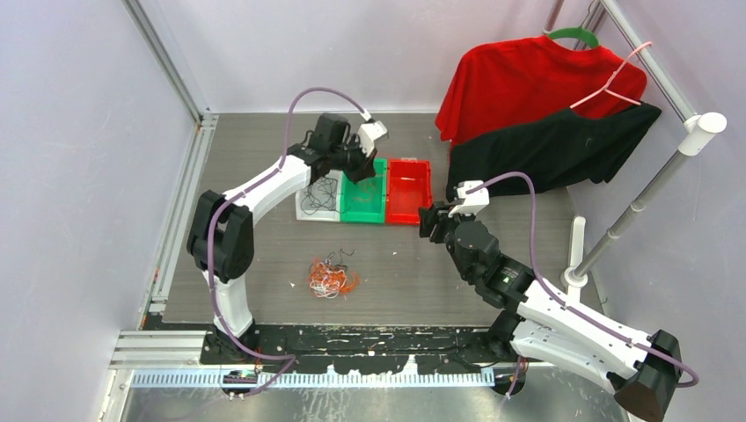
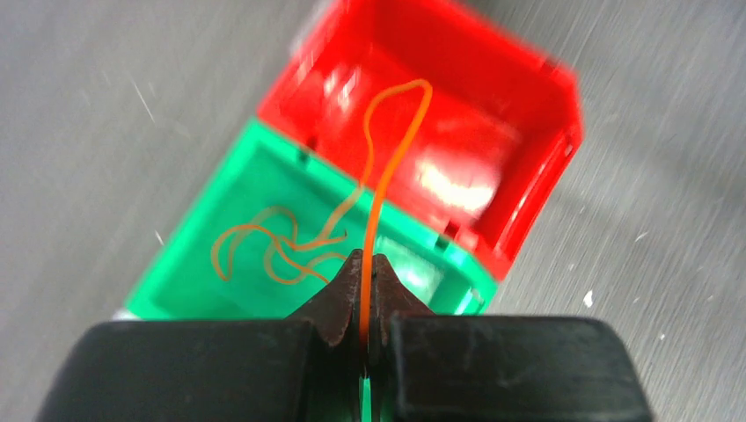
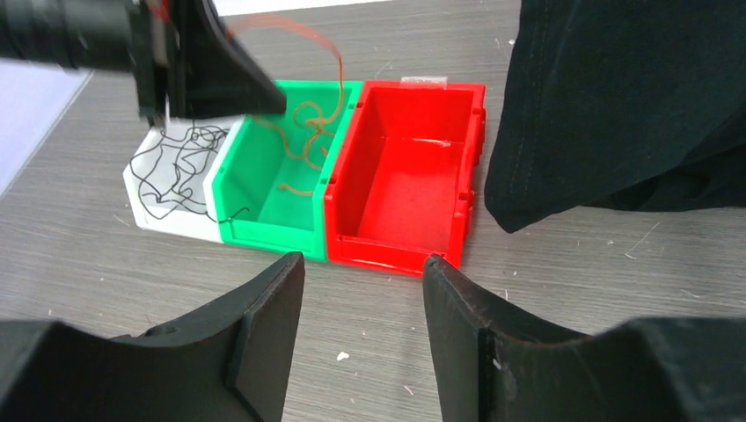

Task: Untangle the cables
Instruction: Place the cable in the bin.

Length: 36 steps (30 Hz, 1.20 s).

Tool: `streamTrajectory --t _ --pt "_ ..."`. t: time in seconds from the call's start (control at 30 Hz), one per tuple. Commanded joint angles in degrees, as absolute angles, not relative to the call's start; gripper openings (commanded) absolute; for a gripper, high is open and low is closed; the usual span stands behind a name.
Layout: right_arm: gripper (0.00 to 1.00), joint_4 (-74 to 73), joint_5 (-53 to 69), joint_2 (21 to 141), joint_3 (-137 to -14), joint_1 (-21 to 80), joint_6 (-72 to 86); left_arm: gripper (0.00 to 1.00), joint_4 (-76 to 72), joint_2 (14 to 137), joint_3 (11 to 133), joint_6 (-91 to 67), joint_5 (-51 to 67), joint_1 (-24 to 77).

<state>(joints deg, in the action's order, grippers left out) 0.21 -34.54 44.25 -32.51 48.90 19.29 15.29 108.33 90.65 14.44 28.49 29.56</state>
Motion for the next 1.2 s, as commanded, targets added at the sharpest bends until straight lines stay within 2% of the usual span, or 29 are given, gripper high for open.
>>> streamTrajectory --t 0.0,0.27,0.3,0.37,0.43,0.5,0.57,0.67,0.8,0.93,1.17 --pt "0.57 1.5 -34.4 42.7 -33.4 48.5 19.3 0.0 17.3 104.3 86.2 15.9 21.4 29.4" --pt "0.56 1.2 -34.1 44.3 -34.4 48.5 21.9 0.01 24.1 108.4 91.1 16.4 13.2 29.7" --pt "0.56 1.1 -34.3 44.5 -34.4 48.5 22.1 0.07 24.5 108.8 91.6 17.0 12.4 29.7" --pt "0.56 0.9 -34.3 44.7 -34.6 48.5 22.4 0.31 25.8 109.3 92.7 17.8 11.1 29.8" --pt "0.56 0.5 -34.3 44.8 -34.9 48.5 22.4 0.5 27.2 109.5 93.5 17.5 10.7 29.7" --pt "0.56 0.2 -34.2 45.0 -35.3 48.4 22.2 0.62 29.3 109.2 94.3 17.0 12.8 29.7" --pt "0.56 0.0 -34.1 45.4 -35.8 48.4 22.0 0.72 30.6 108.4 94.5 15.8 15.6 29.7" --pt "0.56 -0.2 -33.9 46.1 -36.6 48.4 21.9 0.78 35.2 107.9 97.0 15.7 20.4 29.6" --pt "0.56 -0.2 -33.1 47.0 -37.6 48.4 22.2 0.93 44.8 108.8 102.2 17.8 26.0 28.4" --pt "0.59 -0.1 -29.7 50.2 -39.2 48.4 21.5 0.98 48.7 106.2 99.9 23.0 28.0 27.4" --pt "0.69 6.8 -19.1 63.9 -44.5 45.2 23.1 0.99 50.9 102.4 96.5 22.8 36.4 23.6"
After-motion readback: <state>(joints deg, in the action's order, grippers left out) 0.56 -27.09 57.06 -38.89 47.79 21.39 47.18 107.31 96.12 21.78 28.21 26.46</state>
